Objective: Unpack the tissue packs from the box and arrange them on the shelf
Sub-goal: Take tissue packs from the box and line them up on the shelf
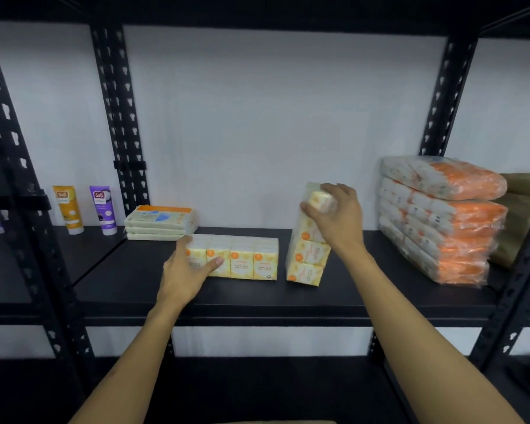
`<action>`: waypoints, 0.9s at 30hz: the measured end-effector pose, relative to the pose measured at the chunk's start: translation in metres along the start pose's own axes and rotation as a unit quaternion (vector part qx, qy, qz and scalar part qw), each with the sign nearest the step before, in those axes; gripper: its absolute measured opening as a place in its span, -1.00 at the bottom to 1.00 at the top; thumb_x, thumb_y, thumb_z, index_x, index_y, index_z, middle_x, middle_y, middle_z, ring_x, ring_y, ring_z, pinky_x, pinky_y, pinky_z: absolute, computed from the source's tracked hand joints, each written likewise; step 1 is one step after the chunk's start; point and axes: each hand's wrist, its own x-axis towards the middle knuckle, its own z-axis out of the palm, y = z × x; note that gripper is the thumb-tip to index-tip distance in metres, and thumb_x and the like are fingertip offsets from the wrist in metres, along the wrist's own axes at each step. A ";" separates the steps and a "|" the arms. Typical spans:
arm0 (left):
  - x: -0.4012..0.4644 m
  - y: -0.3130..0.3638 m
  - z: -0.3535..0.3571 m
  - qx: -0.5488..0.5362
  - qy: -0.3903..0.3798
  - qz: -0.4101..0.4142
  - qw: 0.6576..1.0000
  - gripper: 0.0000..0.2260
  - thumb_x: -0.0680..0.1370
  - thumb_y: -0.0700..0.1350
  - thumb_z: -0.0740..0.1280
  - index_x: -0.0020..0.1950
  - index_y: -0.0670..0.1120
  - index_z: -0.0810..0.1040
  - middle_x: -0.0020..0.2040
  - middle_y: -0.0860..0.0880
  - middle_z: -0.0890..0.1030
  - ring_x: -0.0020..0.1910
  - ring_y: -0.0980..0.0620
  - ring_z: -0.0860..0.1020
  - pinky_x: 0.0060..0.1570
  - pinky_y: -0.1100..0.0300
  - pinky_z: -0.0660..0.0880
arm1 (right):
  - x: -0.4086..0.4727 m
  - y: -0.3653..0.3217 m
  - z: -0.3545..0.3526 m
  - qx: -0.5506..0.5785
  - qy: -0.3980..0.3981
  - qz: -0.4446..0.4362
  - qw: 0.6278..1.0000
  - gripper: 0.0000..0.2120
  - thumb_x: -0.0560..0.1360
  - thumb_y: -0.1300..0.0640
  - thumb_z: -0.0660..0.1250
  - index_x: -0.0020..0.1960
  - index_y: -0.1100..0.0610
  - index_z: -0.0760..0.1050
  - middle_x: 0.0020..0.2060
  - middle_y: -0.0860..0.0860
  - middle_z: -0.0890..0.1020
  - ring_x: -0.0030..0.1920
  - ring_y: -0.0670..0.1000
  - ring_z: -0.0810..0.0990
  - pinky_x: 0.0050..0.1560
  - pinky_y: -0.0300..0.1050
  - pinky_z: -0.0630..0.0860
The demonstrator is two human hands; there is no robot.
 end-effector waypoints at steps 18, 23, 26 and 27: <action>-0.003 -0.003 0.004 0.071 0.035 0.074 0.994 -0.20 0.44 0.21 0.51 0.53 -0.04 0.22 0.49 -0.08 0.30 0.45 -0.08 0.28 0.42 -0.07 0.35 | -0.061 0.114 -0.040 -0.053 -0.006 0.266 0.962 -0.48 0.50 -0.36 0.21 0.19 0.04 0.45 0.13 0.10 0.57 0.33 0.23 0.42 0.43 0.25 0.09; -0.008 -0.006 0.010 0.221 0.059 0.212 0.950 -0.23 0.46 0.43 0.31 0.53 0.01 0.29 0.63 -0.12 0.12 0.60 -0.14 0.08 0.56 -0.16 0.08 | -0.059 0.100 -0.042 -0.174 0.033 0.117 0.977 -0.33 0.53 -0.32 0.29 0.47 0.09 0.34 0.45 0.14 0.39 0.48 0.18 0.28 0.47 0.26 0.07; -0.008 0.010 0.022 0.267 0.046 0.237 0.933 -0.18 0.41 0.53 0.22 0.54 0.08 0.28 0.63 -0.09 0.12 0.61 -0.11 0.05 0.57 -0.16 0.01 | -0.055 0.088 -0.028 -0.274 -0.080 -0.022 0.958 -0.22 0.47 -0.48 0.19 0.50 0.00 0.34 0.47 0.09 0.40 0.49 0.15 0.31 0.46 0.28 0.18; -0.008 0.017 0.026 0.279 0.046 0.236 0.930 -0.15 0.39 0.56 0.21 0.55 0.11 0.27 0.64 -0.09 0.10 0.61 -0.11 0.05 0.56 -0.18 0.00 | -0.053 0.086 -0.021 -0.320 -0.116 -0.051 0.939 -0.16 0.44 -0.55 0.11 0.52 -0.04 0.31 0.49 0.08 0.38 0.51 0.14 0.28 0.49 0.32 0.15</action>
